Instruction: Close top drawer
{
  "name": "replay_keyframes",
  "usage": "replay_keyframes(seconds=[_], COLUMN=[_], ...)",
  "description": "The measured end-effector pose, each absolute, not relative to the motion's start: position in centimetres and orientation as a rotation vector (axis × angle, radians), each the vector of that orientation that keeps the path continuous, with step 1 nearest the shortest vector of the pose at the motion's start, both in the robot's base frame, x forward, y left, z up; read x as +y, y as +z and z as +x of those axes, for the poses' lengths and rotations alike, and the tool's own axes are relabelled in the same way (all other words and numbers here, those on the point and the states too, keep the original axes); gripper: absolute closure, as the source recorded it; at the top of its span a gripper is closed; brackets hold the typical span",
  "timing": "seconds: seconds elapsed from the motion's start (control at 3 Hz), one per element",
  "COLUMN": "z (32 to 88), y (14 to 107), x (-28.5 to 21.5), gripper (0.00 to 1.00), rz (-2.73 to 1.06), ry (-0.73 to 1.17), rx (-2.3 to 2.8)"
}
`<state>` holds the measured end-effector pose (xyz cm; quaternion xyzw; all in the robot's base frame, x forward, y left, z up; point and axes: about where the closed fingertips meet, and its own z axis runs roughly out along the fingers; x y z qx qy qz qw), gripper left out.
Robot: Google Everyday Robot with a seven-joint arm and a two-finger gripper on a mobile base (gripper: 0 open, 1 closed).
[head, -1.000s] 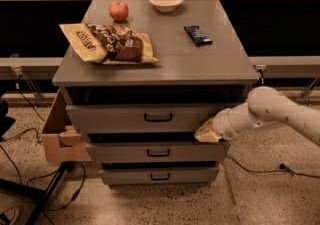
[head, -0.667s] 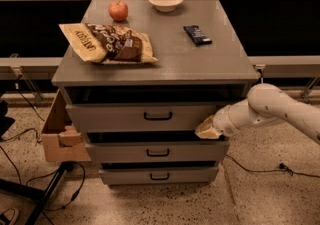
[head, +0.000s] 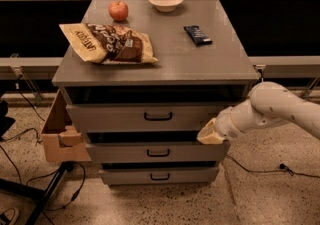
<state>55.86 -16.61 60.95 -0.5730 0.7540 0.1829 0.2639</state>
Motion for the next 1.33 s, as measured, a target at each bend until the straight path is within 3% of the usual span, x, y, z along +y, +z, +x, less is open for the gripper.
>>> replay_keyframes(seconds=[0.67,1.0,1.33], z=[41.0,38.1,38.8], y=[68.8,74.1,79.1], x=[-16.5,-19.1,-23.5], gripper=[1.00,1.00,1.00], rz=[-1.984,-2.094,-1.992], ry=[0.501,0.441,0.287], rx=[2.079,2.113,2.229])
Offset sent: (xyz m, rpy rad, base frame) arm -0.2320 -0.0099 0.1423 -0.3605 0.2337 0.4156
